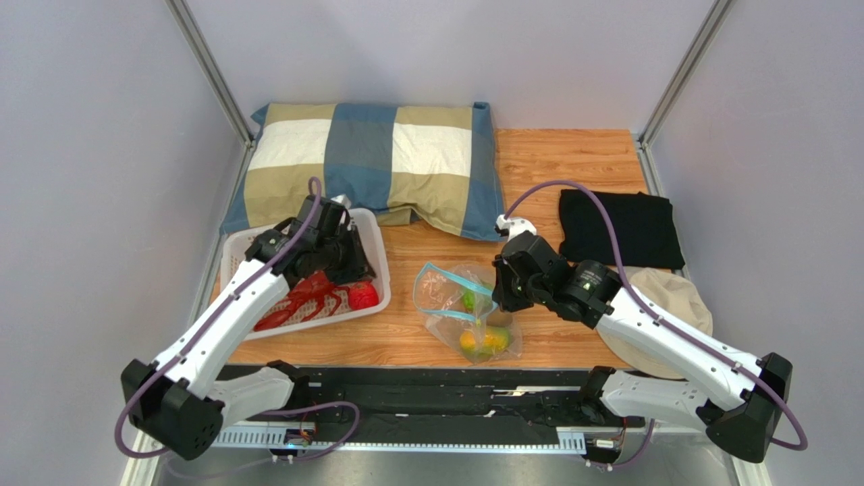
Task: Open the zip-top bag and remove the fake food
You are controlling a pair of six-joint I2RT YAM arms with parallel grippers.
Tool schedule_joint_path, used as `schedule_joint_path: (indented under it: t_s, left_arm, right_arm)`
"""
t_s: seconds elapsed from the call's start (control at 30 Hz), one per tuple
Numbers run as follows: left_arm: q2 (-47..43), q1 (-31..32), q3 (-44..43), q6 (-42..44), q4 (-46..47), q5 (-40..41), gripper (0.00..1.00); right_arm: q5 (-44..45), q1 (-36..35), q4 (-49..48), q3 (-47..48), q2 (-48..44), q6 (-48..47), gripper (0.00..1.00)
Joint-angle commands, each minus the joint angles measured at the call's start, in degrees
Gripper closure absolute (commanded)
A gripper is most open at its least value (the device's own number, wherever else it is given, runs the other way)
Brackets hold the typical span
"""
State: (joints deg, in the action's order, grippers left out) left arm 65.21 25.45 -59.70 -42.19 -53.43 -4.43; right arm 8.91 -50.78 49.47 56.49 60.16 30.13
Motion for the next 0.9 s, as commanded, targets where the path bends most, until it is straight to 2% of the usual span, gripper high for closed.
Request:
schedule_joint_path:
  t_s: [0.0,0.03,0.1,0.17,0.23,0.53,0.6,0.67,0.73,0.87]
  left_arm:
    - [-1.42,6.35,1.07,-1.03,25.62,-23.23,0.78]
    - [-0.1,8.97,0.99,-1.4,30.09,-25.87,0.78]
    - [5.42,11.62,-1.02,-0.79,31.37,-27.12,0.82]
    - [9.39,14.18,-3.04,-0.96,31.98,-28.18,0.89]
    - [14.14,16.46,-3.84,-0.79,33.91,-29.85,0.91]
    - [21.71,18.14,-0.15,-1.75,37.6,-28.7,0.93]
    - [23.72,18.4,0.99,-2.89,40.67,-31.24,0.84]
    - [25.48,18.75,1.34,-2.81,41.56,-32.22,0.67]
    - [26.63,19.63,1.95,-2.19,43.23,-31.96,0.61]
    - [27.07,19.9,5.9,-1.14,46.48,-32.92,0.55]
  right_arm:
    - [-0.38,0.25,-2.54,6.16,1.09,-1.04,1.0]
    - [-0.64,0.25,-2.89,6.52,1.53,-1.3,1.0]
    - [-1.78,0.16,-3.94,7.23,1.98,-1.3,1.0]
    - [-2.31,0.16,-4.3,7.23,2.07,-1.13,1.0]
    - [-2.4,0.16,-4.74,6.79,1.98,-0.86,1.0]
    - [-1.87,0.25,-5.44,7.49,1.71,0.63,1.0]
    - [-1.88,0.25,-5.88,7.84,2.06,1.07,1.0]
    - [-2.05,0.51,-6.49,8.11,2.42,1.6,1.0]
    - [-2.4,1.47,-7.37,8.29,3.12,2.47,1.0]
    - [-2.67,3.41,-8.42,9.25,4.35,3.1,1.0]
